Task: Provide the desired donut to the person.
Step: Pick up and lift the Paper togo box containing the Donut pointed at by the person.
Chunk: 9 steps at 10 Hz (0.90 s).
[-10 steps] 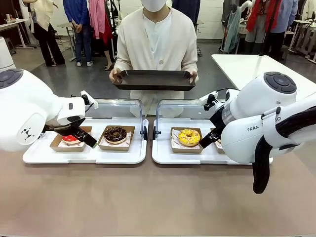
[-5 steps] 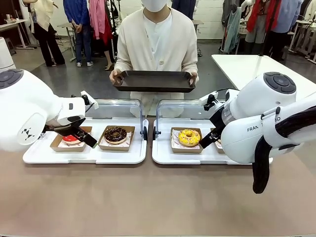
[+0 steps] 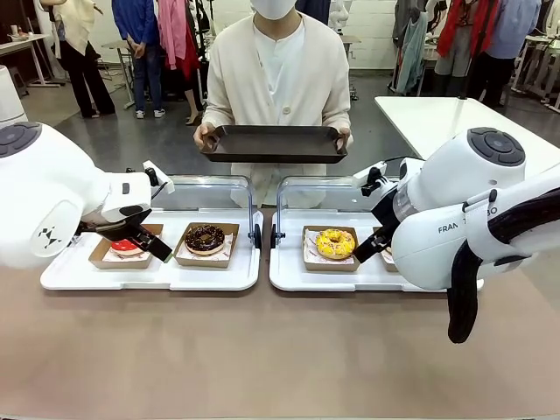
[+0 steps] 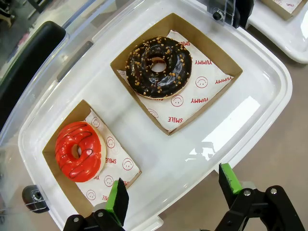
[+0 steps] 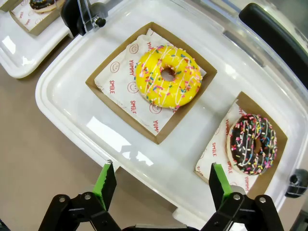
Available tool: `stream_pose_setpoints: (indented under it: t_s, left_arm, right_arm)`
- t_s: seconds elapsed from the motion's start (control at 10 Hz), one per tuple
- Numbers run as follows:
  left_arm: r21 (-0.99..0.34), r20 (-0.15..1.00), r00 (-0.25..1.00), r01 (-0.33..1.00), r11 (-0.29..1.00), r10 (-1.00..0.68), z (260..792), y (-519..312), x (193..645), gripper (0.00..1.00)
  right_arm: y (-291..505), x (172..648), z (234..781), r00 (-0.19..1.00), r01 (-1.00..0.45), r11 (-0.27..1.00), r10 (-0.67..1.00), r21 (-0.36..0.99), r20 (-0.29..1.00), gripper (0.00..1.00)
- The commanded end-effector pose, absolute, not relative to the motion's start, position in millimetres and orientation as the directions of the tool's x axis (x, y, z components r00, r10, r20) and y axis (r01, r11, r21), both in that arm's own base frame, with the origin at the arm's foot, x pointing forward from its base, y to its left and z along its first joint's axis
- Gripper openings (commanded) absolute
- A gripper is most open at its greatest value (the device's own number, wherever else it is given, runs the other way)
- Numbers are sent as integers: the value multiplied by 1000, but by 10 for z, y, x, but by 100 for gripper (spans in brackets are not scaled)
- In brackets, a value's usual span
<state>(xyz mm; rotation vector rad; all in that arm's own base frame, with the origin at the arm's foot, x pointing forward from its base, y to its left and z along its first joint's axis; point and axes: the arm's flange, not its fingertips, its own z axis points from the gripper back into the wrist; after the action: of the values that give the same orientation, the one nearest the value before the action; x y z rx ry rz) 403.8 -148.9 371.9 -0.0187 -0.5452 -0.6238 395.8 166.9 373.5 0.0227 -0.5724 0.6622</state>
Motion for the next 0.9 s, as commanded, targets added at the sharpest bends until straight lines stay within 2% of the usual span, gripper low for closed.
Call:
stream_pose_setpoints:
  t_s: [0.0, 0.1, 0.4, 0.6, 0.8]
  left_arm:
    - [144, 490, 676, 560, 816, -550, 3719, -1489, 4038, 100]
    - [125, 437, 695, 582, 803, -571, 3903, -1433, 3925, 100]
    - [222, 515, 663, 509, 832, -543, 5103, -1117, 3558, 100]
    - [234, 535, 649, 501, 833, -541, 5736, -948, 3355, 100]
    - [249, 556, 633, 491, 835, -538, 6148, -819, 3279, 100]
  right_arm:
    - [1669, 3958, 3735, 641, -587, 794, 575, -158, 509, 100]
    - [1624, 3806, 4012, 671, -551, 819, 548, -159, 500, 100]
    - [1327, 3331, 5137, 669, -581, 808, 542, -98, 509, 100]
    - [1184, 3037, 5722, 669, -604, 782, 603, -154, 434, 100]
    - [1138, 2879, 6099, 681, -579, 794, 596, -185, 426, 100]
